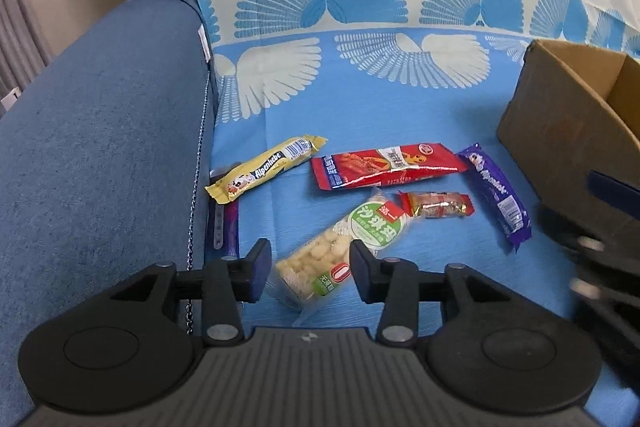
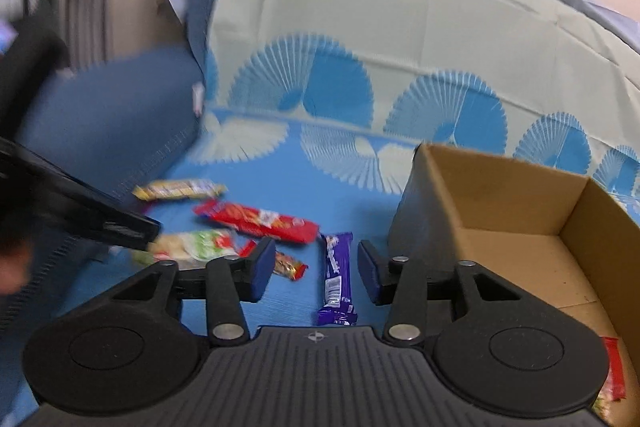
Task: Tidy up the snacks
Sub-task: 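Grasp the purple chocolate bar with the right tool while the left tool grasps the sachima bar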
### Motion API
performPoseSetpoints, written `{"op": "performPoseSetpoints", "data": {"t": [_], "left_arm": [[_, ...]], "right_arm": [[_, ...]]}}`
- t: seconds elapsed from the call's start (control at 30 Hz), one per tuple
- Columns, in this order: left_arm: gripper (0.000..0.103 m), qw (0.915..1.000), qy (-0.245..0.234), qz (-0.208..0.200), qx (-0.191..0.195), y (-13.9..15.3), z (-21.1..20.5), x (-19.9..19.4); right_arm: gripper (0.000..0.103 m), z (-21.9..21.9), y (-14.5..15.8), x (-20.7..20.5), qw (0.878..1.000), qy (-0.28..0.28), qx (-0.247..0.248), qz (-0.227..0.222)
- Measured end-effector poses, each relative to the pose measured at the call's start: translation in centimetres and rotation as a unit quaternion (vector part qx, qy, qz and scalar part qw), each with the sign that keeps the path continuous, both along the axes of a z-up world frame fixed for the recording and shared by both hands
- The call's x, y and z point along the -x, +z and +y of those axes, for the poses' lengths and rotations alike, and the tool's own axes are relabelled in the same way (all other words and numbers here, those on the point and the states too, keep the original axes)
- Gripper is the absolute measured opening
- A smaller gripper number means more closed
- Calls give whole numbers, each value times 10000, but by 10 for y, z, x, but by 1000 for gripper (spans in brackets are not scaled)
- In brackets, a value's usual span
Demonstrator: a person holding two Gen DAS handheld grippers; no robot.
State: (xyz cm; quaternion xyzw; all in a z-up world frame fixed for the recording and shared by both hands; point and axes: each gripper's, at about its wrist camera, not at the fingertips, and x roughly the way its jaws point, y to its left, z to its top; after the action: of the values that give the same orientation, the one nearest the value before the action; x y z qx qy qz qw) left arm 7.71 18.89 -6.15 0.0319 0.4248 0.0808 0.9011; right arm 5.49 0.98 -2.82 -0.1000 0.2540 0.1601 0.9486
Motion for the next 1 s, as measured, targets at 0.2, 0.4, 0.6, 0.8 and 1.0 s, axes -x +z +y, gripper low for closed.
{"op": "performPoseSetpoints", "data": {"t": [0.2, 0.4, 0.6, 0.8, 1.0], "left_arm": [[80, 9997, -107, 173, -100, -16, -10, -7], [85, 9996, -48, 259, -42, -28, -10, -27], [86, 9989, -93, 436, -122, -42, -13, -40], [81, 9982, -174, 575, -39, -47, -11, -37], [40, 9968, -249, 702, 306, -45, -9, -27]], "right_arm": [[58, 20, -39, -49, 9969, -541, 469, 311], [60, 27, -68, -79, 9928, -661, 684, 725], [44, 22, -82, -85, 9920, -595, 441, 1018], [25, 16, -76, -76, 9930, -377, 163, 1105], [25, 7, -56, -56, 9911, -163, 67, 1321]]}}
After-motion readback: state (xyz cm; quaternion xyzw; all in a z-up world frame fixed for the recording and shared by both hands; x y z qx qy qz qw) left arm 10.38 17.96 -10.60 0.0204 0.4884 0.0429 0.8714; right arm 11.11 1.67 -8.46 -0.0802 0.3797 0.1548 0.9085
